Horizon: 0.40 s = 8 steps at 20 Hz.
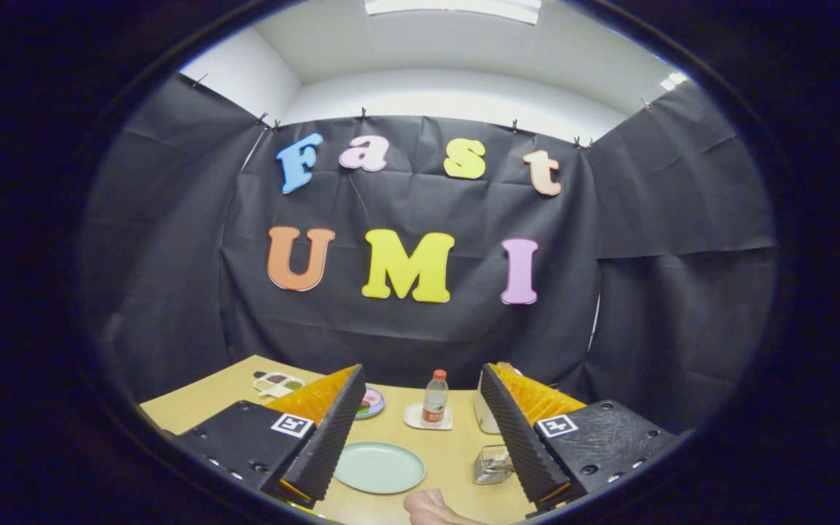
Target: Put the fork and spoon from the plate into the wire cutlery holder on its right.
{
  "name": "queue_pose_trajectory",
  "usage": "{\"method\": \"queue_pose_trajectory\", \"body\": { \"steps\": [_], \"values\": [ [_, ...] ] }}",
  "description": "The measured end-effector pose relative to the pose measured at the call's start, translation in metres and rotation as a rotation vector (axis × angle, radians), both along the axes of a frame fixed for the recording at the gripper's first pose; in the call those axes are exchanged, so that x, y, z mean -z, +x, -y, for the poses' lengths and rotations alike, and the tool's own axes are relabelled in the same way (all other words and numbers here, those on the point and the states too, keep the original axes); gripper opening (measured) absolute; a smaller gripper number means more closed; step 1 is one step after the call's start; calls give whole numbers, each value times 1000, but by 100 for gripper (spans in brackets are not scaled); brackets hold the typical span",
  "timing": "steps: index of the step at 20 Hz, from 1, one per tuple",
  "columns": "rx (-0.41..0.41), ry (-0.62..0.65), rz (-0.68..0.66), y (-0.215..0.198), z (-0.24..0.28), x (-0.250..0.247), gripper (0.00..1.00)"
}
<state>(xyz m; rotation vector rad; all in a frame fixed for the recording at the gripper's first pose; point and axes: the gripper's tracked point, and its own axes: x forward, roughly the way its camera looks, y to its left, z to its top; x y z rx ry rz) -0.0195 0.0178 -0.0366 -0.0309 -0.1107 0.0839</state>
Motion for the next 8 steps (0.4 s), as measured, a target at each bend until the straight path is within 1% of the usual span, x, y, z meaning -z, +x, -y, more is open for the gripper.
{"method": "queue_pose_trajectory", "body": {
  "steps": [8],
  "values": [
    [4,17,-27,4,5,2,95]
  ]
}}
